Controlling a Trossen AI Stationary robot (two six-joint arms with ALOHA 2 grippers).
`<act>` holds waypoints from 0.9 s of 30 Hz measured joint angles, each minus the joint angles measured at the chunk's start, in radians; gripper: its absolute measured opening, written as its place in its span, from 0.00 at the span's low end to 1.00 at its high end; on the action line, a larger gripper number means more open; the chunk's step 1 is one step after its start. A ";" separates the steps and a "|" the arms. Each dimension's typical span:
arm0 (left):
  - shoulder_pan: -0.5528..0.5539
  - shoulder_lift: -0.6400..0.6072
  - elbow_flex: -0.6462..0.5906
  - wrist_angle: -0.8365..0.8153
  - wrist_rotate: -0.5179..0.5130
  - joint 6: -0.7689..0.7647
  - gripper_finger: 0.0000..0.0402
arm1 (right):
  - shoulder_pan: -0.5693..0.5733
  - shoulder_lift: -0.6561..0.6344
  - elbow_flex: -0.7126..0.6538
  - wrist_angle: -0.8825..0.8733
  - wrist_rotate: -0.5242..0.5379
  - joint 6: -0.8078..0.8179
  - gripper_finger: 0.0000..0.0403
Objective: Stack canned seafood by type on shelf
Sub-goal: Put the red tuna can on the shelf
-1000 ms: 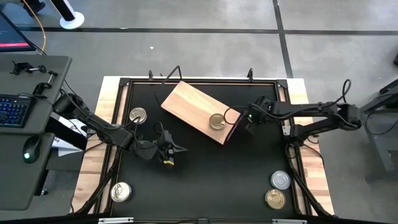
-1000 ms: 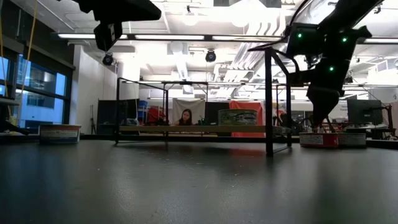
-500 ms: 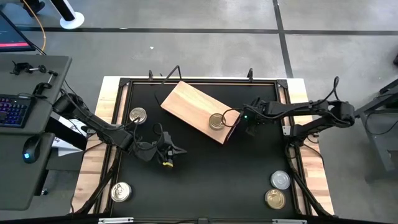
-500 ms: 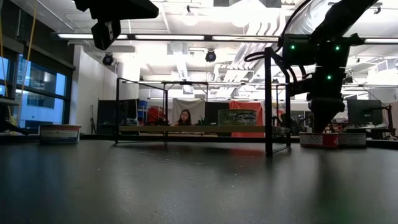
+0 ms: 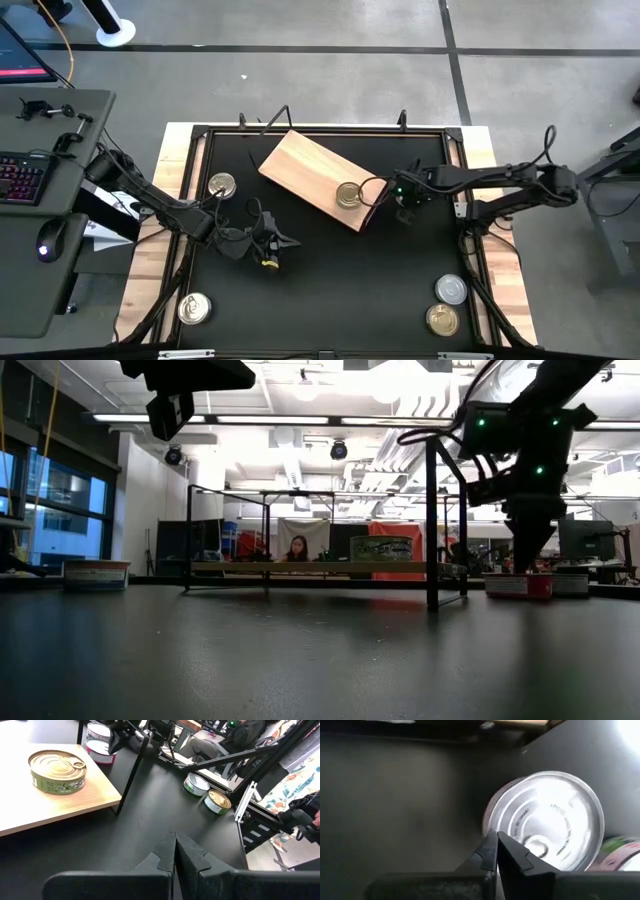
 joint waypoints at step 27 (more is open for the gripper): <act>0.000 0.000 0.000 0.000 0.000 0.017 0.00 | -0.021 -0.005 0.000 -0.063 0.055 0.497 0.00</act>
